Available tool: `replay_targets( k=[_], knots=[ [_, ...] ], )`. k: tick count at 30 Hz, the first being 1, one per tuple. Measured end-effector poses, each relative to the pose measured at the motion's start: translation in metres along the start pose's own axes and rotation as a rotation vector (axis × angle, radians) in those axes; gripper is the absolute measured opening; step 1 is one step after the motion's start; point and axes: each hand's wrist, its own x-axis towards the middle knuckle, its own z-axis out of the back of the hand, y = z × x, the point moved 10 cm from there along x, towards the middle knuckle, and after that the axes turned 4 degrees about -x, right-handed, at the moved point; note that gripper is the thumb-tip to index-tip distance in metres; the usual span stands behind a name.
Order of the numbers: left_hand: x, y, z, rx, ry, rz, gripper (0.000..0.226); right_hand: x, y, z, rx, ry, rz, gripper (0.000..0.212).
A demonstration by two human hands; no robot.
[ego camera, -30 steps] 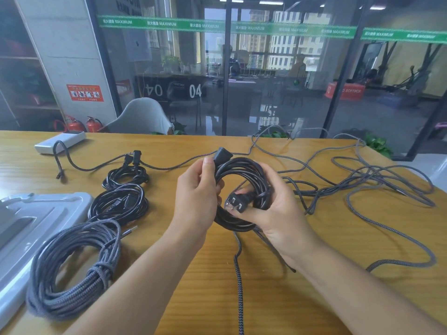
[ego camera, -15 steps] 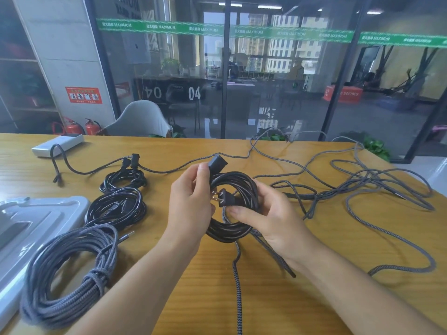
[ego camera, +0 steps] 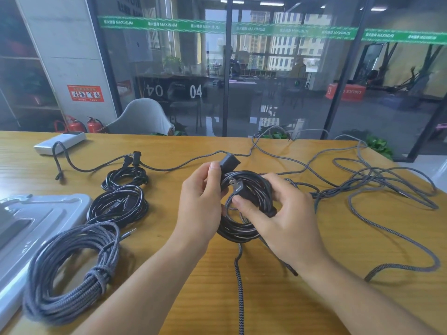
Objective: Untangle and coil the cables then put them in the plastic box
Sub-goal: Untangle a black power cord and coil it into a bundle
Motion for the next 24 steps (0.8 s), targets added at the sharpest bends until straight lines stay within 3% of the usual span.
replay_targets(
  k=[5, 11, 18, 24],
  knots=[
    [-0.002, -0.002, -0.002, -0.007, 0.007, 0.016, 0.038, -0.002, 0.005, 0.017, -0.194, -0.197, 0.118, 0.042],
    [-0.002, 0.003, -0.003, -0.028, 0.040, 0.019, 0.037, -0.002, 0.016, 0.025, -0.329, -0.259, 0.242, 0.037],
    [0.006, 0.011, -0.001, -0.055, 0.162, 0.073, 0.033, 0.009, -0.025, 0.033, 0.140, -0.193, -0.080, 0.031],
    [0.004, 0.014, -0.013, 0.009, 0.306, 0.059, 0.028, 0.011, -0.033, 0.045, 0.210, -0.244, -0.114, 0.029]
  ],
)
